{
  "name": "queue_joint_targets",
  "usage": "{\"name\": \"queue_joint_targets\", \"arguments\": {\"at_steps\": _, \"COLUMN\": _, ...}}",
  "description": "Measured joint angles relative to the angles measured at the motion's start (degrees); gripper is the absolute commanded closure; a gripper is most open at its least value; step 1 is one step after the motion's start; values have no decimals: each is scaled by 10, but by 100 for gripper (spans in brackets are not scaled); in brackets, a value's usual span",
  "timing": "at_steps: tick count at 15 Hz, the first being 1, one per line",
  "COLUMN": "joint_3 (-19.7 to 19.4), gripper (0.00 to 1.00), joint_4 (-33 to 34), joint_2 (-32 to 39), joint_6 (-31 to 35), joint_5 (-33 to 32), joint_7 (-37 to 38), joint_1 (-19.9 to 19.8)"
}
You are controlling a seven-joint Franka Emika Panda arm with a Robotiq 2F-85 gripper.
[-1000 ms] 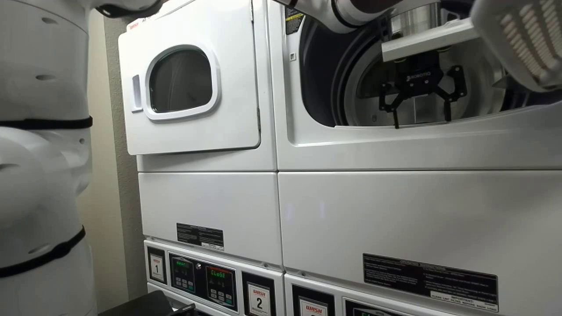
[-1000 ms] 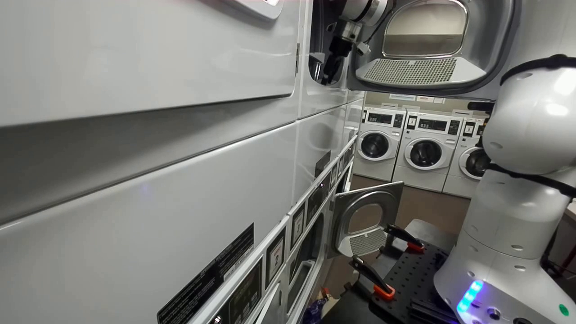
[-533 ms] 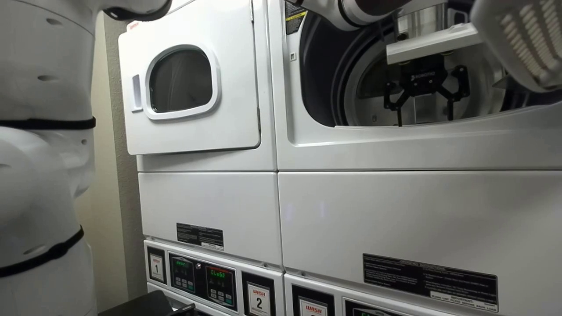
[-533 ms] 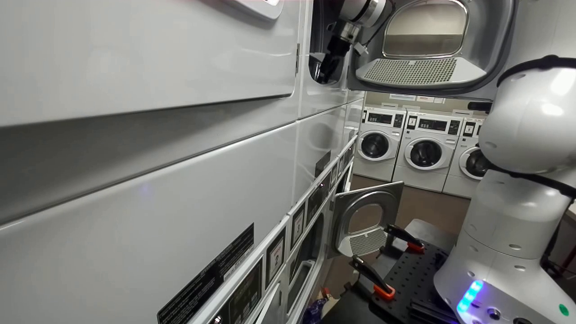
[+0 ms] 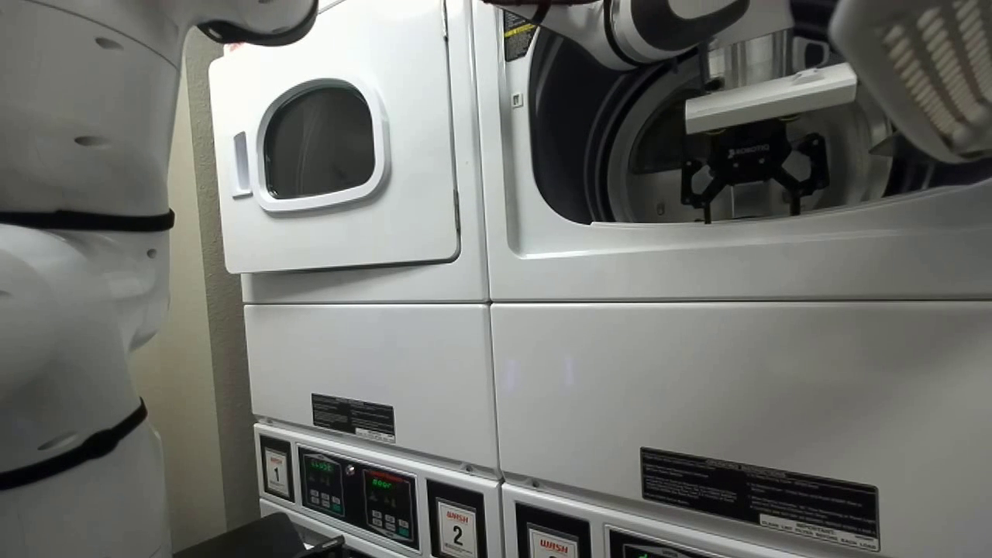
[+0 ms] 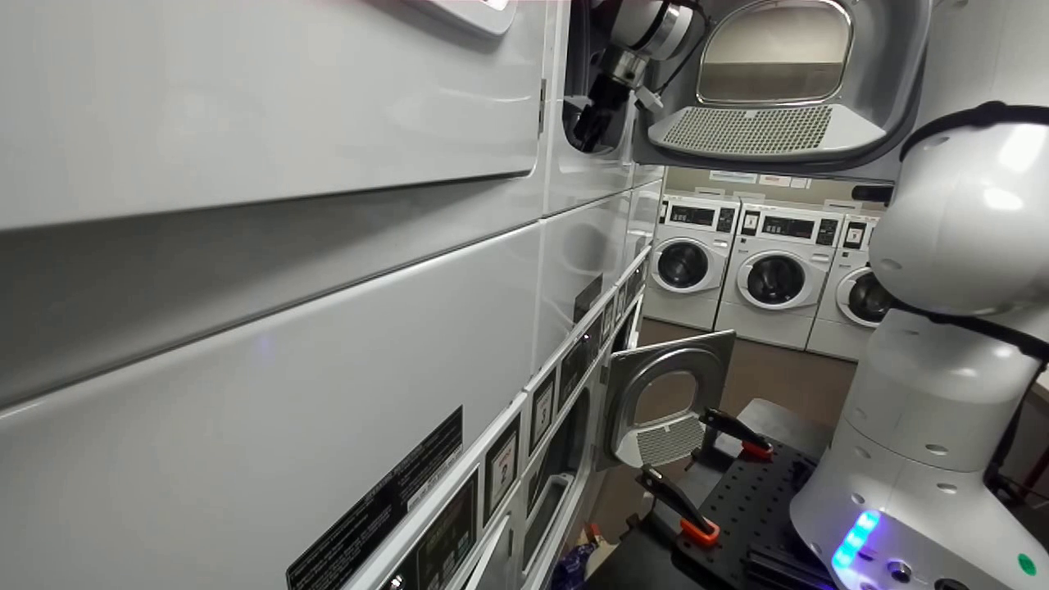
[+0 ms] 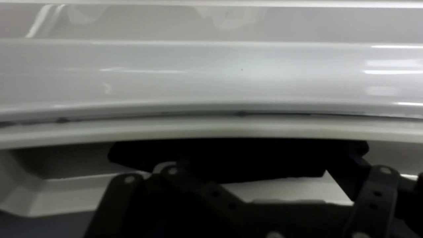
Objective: Remove the black sock from the second upper dryer
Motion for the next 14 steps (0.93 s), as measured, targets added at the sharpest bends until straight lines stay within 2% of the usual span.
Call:
{"name": "queue_joint_targets", "arguments": {"at_steps": 1, "joint_3": 2, "gripper": 25, "joint_4": 0, "joint_2": 4, "joint_6": 3, "joint_5": 0, "joint_7": 1, "joint_1": -1}}
{"name": "queue_joint_targets", "arguments": {"at_steps": 3, "joint_3": 5, "gripper": 34, "joint_4": 0, "joint_2": 11, "joint_6": 10, "joint_5": 0, "joint_7": 2, "joint_1": -3}}
{"name": "queue_joint_targets", "arguments": {"at_steps": 9, "joint_3": 11, "gripper": 82, "joint_4": -3, "joint_2": 17, "joint_6": 23, "joint_5": 0, "joint_7": 2, "joint_1": -8}}
{"name": "queue_joint_targets", "arguments": {"at_steps": 11, "joint_3": 12, "gripper": 91, "joint_4": -3, "joint_2": 17, "joint_6": 24, "joint_5": 0, "joint_7": 2, "joint_1": -9}}
{"name": "queue_joint_targets", "arguments": {"at_steps": 14, "joint_3": 12, "gripper": 95, "joint_4": -3, "joint_2": 17, "joint_6": 24, "joint_5": 0, "joint_7": 5, "joint_1": -9}}
